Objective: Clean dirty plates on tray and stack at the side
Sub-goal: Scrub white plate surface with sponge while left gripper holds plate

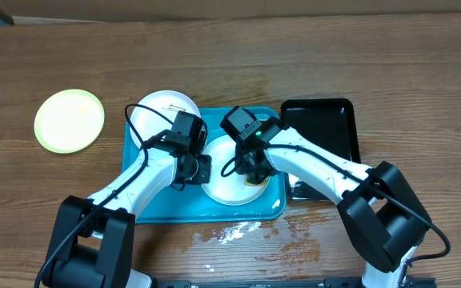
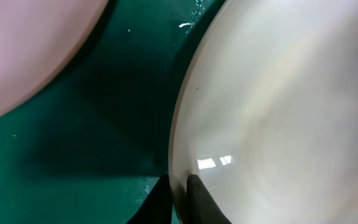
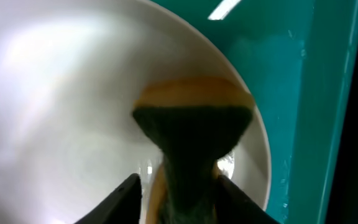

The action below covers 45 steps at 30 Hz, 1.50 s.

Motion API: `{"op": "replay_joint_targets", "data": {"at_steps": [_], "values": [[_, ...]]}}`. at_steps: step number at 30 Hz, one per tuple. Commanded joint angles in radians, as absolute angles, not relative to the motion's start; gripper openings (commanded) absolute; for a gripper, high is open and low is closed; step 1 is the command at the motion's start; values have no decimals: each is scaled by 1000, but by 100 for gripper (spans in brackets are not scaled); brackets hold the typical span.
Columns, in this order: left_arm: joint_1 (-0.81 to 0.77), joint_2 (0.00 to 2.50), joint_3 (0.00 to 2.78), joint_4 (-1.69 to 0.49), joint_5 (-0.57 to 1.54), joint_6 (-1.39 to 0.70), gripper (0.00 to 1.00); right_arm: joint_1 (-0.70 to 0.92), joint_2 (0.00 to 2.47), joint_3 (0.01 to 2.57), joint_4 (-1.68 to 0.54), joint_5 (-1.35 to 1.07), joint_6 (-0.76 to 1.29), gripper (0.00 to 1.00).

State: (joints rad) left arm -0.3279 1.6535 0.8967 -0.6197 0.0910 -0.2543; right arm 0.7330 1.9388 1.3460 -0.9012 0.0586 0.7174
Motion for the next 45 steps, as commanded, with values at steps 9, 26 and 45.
{"op": "replay_joint_targets", "data": {"at_steps": [9, 26, 45], "values": [[-335, 1660, 918, -624, 97, -270, 4, 731, 1944, 1328, -939, 50, 820, 5], [-335, 1660, 918, -634, 93, -295, 4, 726, 2027, 1328, -902, 57, 841, 4], [-335, 1660, 918, -655, 41, -292, 4, 694, 2088, 1309, -744, -153, 813, 4]]}}
